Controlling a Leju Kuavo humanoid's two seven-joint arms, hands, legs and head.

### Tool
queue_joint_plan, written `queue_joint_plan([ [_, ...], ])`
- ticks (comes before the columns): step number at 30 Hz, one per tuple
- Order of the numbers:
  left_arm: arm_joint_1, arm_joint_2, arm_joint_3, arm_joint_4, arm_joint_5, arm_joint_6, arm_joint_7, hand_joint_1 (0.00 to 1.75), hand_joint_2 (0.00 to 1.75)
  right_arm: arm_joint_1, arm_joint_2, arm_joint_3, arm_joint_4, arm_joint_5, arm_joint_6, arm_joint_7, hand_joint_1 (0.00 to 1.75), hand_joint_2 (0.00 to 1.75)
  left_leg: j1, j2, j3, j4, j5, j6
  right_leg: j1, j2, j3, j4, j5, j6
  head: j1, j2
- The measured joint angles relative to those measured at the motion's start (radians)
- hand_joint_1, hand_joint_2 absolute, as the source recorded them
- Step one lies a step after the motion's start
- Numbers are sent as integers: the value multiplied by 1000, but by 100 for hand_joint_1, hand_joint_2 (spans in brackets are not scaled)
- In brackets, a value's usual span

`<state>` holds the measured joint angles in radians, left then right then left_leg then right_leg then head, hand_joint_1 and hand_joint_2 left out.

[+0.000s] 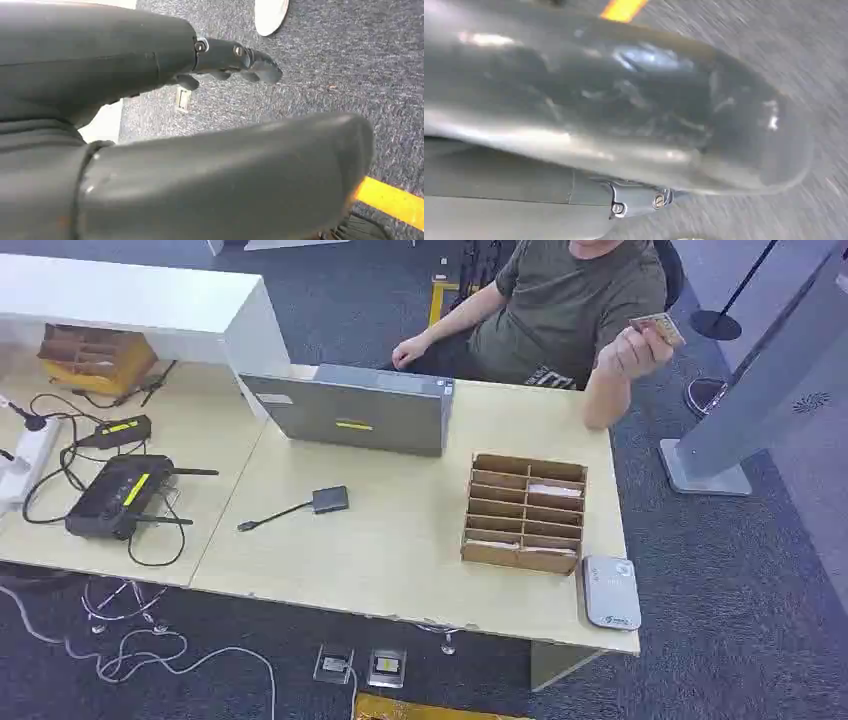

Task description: Pass the card to the sensor for recognition and then transmit it.

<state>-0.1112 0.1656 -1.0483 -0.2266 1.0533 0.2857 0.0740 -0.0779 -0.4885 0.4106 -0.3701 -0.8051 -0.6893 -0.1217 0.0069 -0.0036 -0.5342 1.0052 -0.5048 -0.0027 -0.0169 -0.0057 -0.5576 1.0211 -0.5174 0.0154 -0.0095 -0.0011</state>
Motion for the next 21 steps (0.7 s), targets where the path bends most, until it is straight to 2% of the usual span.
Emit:
queue_joint_plan([
  [3,-2,3,0,0,-1,8,0,0,0,-7,-68,-124,4,92,0,-32,0,0,0,2,1,0,-1,1,0,2,0,0,0,0,0,0],
  [5,-3,4,0,0,-5,3,-2,0,0,-1,-95,-219,-3,153,0,-9,0,0,0,1,1,0,-1,1,0,1,0,0,0,0,0,0],
  [9,-2,4,0,0,-8,-2,-7,0,0,29,-112,-455,-81,374,0,111,0,0,0,0,-2,0,0,1,0,-2,0,0,0,0,0,0],
  [12,-3,4,0,0,-8,14,-19,0,0,54,-97,-650,-211,701,0,302,0,0,0,-2,-3,0,0,1,0,-4,0,0,0,0,0,0],
  [14,-3,4,0,0,-8,20,-23,0,0,61,-87,-762,-326,807,0,380,0,0,0,-5,-3,0,0,1,0,-6,0,0,0,0,0,0],
  [18,-1,6,0,0,-8,17,-26,0,0,39,-84,-983,-528,889,0,443,0,0,0,-10,-3,0,2,2,0,-10,0,0,0,0,0,0],
  [21,1,8,0,0,-4,19,-26,0,0,5,-84,-1086,-647,907,0,457,0,0,-1,-9,-3,0,2,2,-1,-10,0,0,0,0,1,0],
])
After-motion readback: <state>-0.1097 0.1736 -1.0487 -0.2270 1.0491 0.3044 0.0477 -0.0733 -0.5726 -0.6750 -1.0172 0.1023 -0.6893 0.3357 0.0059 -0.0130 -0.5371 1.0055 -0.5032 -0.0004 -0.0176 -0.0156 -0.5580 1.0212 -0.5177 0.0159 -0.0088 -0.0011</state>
